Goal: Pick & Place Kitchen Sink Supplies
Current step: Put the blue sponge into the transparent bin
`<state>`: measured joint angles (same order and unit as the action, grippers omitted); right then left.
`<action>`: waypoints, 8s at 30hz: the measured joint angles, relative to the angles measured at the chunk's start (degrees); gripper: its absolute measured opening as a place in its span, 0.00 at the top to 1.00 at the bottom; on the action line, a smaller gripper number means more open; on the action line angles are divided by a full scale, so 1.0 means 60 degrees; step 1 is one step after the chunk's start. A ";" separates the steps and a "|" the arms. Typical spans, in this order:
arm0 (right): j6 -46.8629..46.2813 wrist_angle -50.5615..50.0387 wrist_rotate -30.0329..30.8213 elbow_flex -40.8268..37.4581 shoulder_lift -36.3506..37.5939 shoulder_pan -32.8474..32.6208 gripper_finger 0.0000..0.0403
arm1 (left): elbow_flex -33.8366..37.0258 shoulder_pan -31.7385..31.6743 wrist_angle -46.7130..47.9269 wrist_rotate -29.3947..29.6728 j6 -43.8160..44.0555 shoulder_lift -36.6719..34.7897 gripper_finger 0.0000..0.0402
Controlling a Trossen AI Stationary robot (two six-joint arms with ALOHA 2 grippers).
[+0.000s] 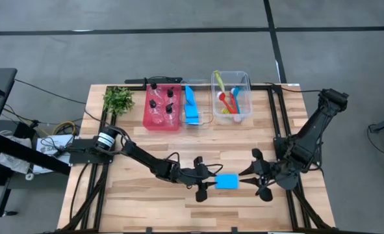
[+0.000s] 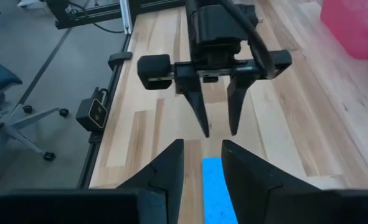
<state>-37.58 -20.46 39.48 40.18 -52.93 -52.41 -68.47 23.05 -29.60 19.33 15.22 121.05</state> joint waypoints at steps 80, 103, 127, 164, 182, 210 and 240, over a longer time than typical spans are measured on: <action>-0.0251 -0.0479 -0.0324 -0.0004 0.0000 -0.0950 0.75 | -0.2204 -0.0131 0.2693 -0.0305 0.3240 0.2169 0.99; -0.0503 -0.0487 -0.0109 -0.0004 0.0000 -0.0953 0.75 | -0.2157 0.0246 0.3183 0.1060 0.2018 0.0921 1.00; -0.0499 -0.0534 -0.0109 -0.0004 0.0000 -0.0957 0.75 | -0.2175 0.0295 0.3608 0.2558 0.1504 -0.0181 1.00; -0.0499 -0.0527 -0.0109 -0.0004 0.0000 -0.0950 0.75 | -0.2186 -0.0037 0.4615 0.0568 -0.1435 0.0860 0.40; -0.0499 -0.0556 -0.0082 -0.0004 0.0000 -0.0950 0.75 | -0.2299 0.0267 0.3955 0.0806 0.0744 0.2251 0.57; -0.0703 -0.0546 -0.0073 -0.0145 0.0000 -0.0950 0.75 | -0.2146 0.0446 0.4363 0.1585 0.0871 0.1254 0.98; -0.2503 -0.0436 0.3409 -0.0878 0.0000 -0.0921 0.75 | -0.2175 -0.1411 0.6599 0.4078 0.2663 -0.2594 0.99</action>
<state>-52.60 -23.07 59.94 34.92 -52.93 -57.93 -81.52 14.58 9.99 43.80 31.20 105.49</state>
